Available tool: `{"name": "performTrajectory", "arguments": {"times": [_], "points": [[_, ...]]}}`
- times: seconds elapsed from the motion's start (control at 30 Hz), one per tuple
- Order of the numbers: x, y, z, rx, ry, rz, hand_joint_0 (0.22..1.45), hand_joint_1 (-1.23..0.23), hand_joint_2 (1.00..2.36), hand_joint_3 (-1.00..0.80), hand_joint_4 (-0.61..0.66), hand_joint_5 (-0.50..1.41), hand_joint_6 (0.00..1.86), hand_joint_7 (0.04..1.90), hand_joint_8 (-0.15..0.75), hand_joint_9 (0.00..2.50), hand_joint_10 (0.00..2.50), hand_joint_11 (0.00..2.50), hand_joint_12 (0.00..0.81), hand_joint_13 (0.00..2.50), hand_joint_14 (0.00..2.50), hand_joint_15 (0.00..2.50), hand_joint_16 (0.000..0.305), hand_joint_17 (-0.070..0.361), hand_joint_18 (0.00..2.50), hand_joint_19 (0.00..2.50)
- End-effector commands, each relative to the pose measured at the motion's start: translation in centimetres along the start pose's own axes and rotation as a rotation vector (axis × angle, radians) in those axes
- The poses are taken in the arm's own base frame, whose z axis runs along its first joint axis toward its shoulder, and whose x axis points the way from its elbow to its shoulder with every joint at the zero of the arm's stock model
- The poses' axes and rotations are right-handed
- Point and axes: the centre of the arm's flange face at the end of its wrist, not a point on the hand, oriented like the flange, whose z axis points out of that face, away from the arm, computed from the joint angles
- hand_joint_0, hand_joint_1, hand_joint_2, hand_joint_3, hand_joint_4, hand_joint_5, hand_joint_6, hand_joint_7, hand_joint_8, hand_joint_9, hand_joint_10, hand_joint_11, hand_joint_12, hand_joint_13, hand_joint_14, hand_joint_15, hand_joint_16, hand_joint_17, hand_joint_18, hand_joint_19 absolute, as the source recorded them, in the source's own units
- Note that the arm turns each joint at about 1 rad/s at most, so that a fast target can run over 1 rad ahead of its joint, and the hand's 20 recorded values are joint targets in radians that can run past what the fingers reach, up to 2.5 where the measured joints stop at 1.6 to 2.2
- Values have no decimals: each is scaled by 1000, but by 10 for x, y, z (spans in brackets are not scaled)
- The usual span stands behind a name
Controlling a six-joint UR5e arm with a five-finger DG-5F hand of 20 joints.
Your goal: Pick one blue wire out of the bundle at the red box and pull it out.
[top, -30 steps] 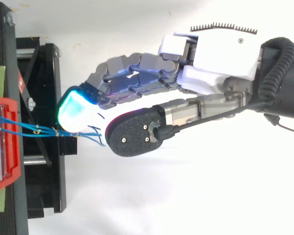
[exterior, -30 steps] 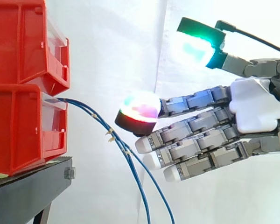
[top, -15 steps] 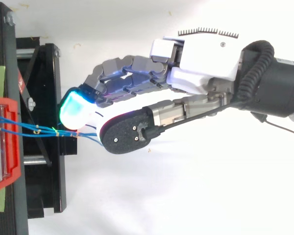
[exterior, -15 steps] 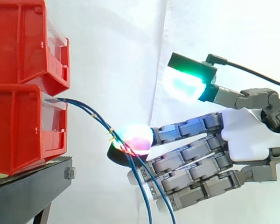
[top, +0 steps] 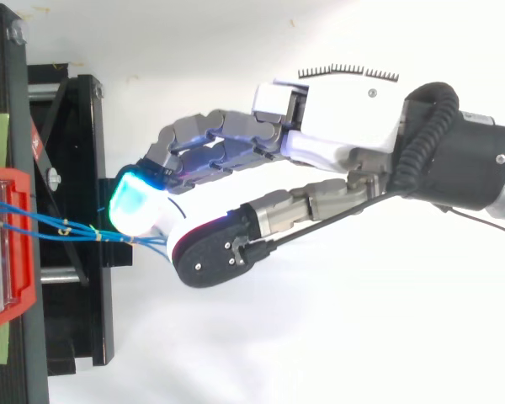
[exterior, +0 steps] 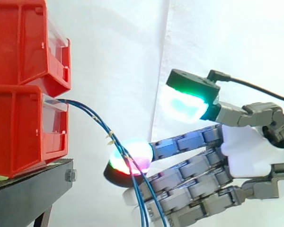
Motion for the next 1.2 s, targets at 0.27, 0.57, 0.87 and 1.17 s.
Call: {"name": "performTrajectory", "arguments": {"times": [0.27, 0.57, 0.87, 1.17], "points": [[27, -6, 21, -33, 19, 8, 578, -723, 1005, -414, 287, -98, 500, 1192, 284, 623, 0, 0, 367, 566, 6, 154, 45, 101, 357, 202], [33, 2, 25, -50, 21, 16, 618, -755, 1009, -337, 216, -159, 765, 806, 288, 650, 1, 38, 368, 608, 5, 180, 45, 101, 411, 226], [34, 4, 25, -53, 27, 18, 623, -770, 1009, -344, 196, -189, 854, 758, 294, 648, 2, 122, 373, 647, 7, 228, 46, 103, 468, 260], [34, 4, 25, -53, 29, 21, 510, -704, 1000, -500, 238, -159, 838, 758, 328, 726, 2, 135, 402, 680, 7, 242, 50, 112, 510, 292]]}}
